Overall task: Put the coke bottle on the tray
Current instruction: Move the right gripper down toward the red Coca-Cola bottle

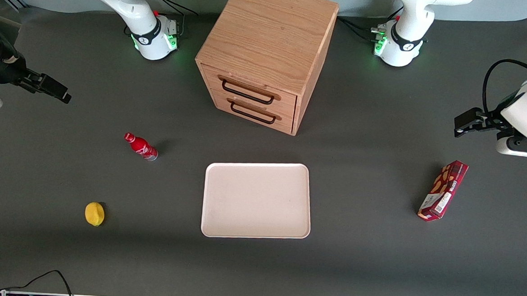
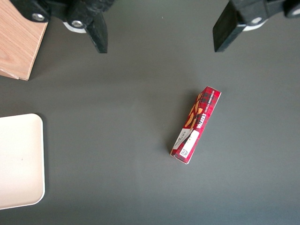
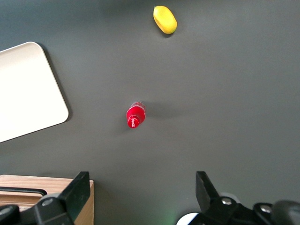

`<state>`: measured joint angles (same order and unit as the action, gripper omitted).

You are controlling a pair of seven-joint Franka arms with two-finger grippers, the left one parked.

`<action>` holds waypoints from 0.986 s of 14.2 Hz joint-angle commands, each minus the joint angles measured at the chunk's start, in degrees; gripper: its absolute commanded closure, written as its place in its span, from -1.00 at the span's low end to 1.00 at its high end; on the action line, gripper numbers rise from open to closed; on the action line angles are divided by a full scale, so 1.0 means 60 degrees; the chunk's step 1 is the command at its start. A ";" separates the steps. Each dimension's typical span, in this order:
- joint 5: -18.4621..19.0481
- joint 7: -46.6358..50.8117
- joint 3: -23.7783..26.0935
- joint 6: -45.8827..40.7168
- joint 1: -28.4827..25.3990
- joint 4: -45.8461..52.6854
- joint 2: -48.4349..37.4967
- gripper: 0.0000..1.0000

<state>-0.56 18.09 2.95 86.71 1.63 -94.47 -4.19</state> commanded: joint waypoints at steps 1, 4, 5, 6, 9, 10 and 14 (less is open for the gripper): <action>-0.0215 0.0031 -0.0082 -0.0418 -0.0096 0.0525 0.0302 -1.00; -0.0229 -0.0086 -0.0009 -0.0507 -0.0125 0.0350 0.0316 -1.00; -0.0244 -0.0086 0.0035 -0.0420 -0.0155 0.0103 0.0331 -1.00; -0.0288 -0.0202 0.0108 -0.0187 -0.0155 -0.0349 0.0317 -1.00; -0.0303 -0.0481 0.0474 0.1684 -0.0140 -0.2383 0.0025 -1.00; -0.0288 -0.0496 0.0504 0.2459 -0.0155 -0.3071 -0.0063 -1.00; -0.0127 -0.0875 0.0665 0.5887 -0.0140 -0.5387 0.0170 -1.00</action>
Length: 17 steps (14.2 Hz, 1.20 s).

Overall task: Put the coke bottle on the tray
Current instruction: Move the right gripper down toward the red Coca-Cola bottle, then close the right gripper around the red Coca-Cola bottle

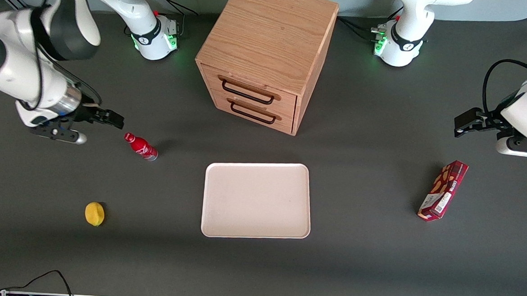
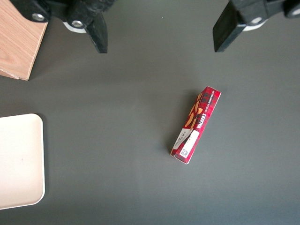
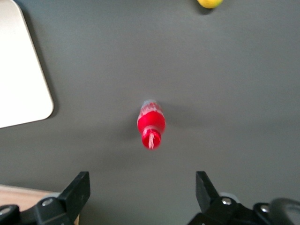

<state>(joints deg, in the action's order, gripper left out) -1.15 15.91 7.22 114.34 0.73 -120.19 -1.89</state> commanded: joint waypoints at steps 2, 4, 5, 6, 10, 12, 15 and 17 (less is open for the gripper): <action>-0.0043 -0.0571 -0.0046 0.2500 0.0025 -0.1732 0.0108 -1.00; -0.0028 -0.0571 -0.0046 0.3352 0.0025 -0.2028 0.0416 -0.93; -0.0028 -0.0571 -0.0046 0.3442 0.0025 -0.2043 0.0562 -0.80; -0.0028 -0.0571 -0.0046 0.3530 0.0040 -0.2101 0.0578 -0.51; -0.0028 -0.0571 -0.0031 0.3604 0.0011 -0.2234 0.0578 1.00; -0.0028 -0.0571 -0.0046 0.3502 0.0011 -0.2175 0.0564 1.00; -0.0028 -0.0585 -0.0046 0.2220 0.0011 -0.1345 0.0302 1.00; -0.0028 -0.0774 -0.0133 -0.0134 0.0040 0.0394 0.0212 1.00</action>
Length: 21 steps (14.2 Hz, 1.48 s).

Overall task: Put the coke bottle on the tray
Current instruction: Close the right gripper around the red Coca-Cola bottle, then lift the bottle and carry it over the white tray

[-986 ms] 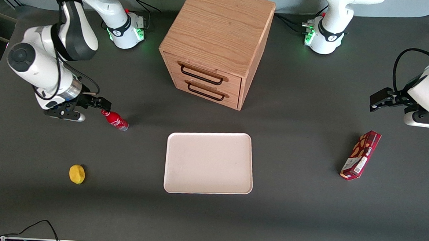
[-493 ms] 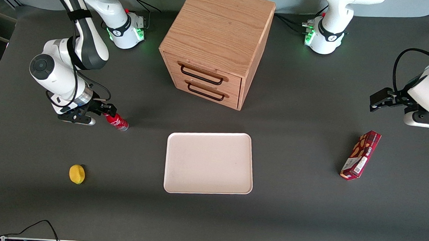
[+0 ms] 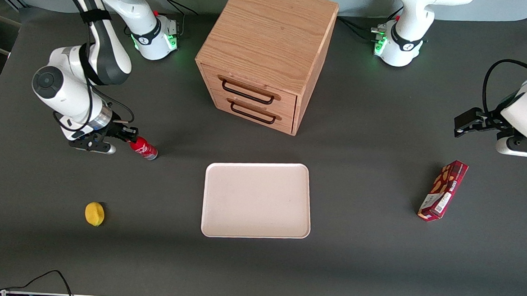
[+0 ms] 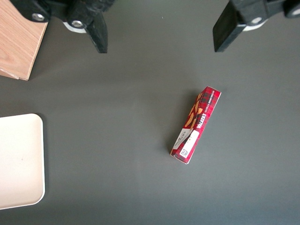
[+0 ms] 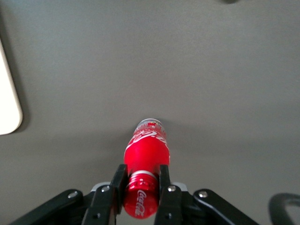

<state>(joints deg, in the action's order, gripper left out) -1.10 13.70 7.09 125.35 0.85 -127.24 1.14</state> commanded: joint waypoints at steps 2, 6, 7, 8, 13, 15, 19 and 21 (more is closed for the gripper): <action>-0.0051 -0.0482 -0.0155 -0.3876 0.0048 0.3518 -0.0089 1.00; -0.0168 0.0319 -0.0024 -0.6630 -0.0097 0.8155 0.1881 1.00; -0.0154 0.0817 -0.0009 -0.7392 -0.0286 0.9519 0.2746 1.00; -0.0154 0.1387 0.0107 -0.7806 -0.0448 1.0736 0.3581 1.00; 0.0036 0.5371 0.1353 -0.6147 -0.1018 1.2491 0.6135 1.00; 0.0401 0.6528 0.1513 -0.4799 -0.1341 1.2491 0.6867 1.00; 0.1382 0.8069 0.1573 -0.3038 -0.1987 1.2477 0.8011 1.00; 0.1851 0.8539 0.1602 -0.2554 -0.2163 1.2462 0.8407 1.00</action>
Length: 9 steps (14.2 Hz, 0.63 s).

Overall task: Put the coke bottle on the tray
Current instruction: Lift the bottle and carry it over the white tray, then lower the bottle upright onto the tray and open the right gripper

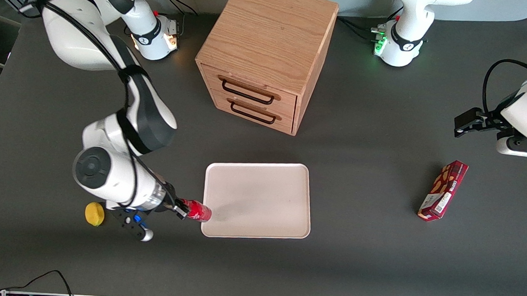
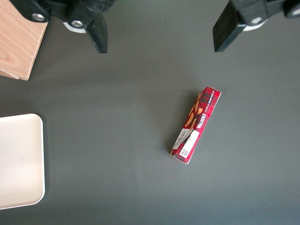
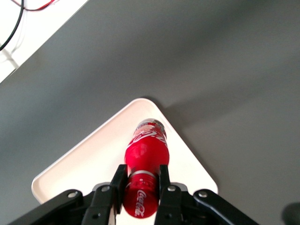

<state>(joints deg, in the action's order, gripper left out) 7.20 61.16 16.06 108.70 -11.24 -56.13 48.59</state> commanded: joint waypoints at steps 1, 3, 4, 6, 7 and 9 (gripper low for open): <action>0.0644 0.0835 0.0136 0.0440 -0.0220 0.0609 0.0659 1.00; 0.0981 0.1042 0.0224 0.0647 -0.0265 0.0609 0.0880 1.00; 0.0982 0.1042 0.0282 0.0648 -0.0265 0.0609 0.0895 1.00; 0.0997 0.0999 0.0283 0.0619 -0.0236 0.0594 0.0881 -0.92; 0.0997 0.0999 0.0326 0.0546 -0.0192 0.0594 0.0837 -1.00; 0.0997 0.0955 0.0865 -0.0196 0.0143 0.0594 0.0459 -1.00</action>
<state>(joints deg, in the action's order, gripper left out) 11.54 65.49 18.00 112.28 -12.04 -54.21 52.90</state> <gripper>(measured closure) 0.493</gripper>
